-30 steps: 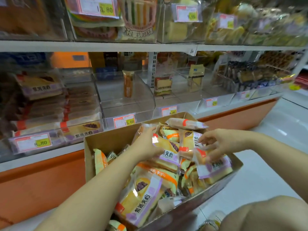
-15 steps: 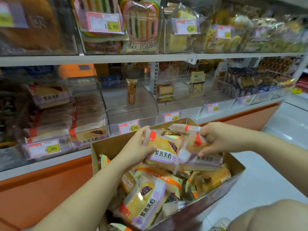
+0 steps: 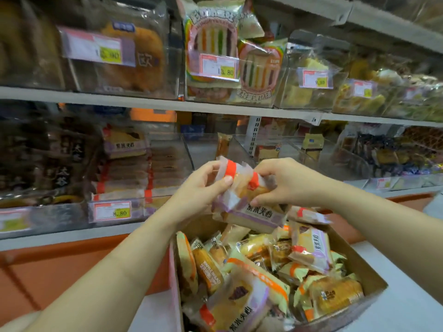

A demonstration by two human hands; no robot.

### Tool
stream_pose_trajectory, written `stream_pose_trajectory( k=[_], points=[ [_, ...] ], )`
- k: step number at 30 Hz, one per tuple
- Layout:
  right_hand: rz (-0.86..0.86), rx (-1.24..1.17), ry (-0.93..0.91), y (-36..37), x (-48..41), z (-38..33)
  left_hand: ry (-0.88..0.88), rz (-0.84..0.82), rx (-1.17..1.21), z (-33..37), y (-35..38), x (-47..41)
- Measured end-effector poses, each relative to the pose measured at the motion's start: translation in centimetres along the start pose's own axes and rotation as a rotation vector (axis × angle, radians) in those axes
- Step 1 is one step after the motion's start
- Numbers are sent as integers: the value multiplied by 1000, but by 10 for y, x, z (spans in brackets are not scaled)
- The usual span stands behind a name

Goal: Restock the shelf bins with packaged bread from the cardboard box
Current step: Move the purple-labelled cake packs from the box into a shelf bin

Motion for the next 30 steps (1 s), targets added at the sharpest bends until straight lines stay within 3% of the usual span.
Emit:
stream_pose_trajectory(
  k=[3, 8, 12, 19, 24, 30],
  points=[
    [84, 86, -53, -4, -29, -21, 43, 28, -52, 7, -32, 7],
    [198, 229, -183, 2, -84, -74, 68, 178, -338, -7, -95, 18],
    [242, 300, -277, 17, -136, -114, 9, 427, -388, -30, -162, 27],
    [292, 435, -347, 55, -221, -148, -154, 778, -762, -66, -255, 36],
    [343, 432, -260, 68, -273, -142, -189, 813, -826, -82, -295, 39],
    [111, 437, -176, 117, -336, -111, -185, 779, -802, -98, -299, 36]
  ],
)
Point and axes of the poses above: each hand's wrist, its own x-axis away from the middle knuckle, its own y-axis out of the palm, z = x × y, the point moved 10 cm from there along -x, towards the middle knuckle, and after that the axes turned 7 degrees about -y, right-handed, at the moved point
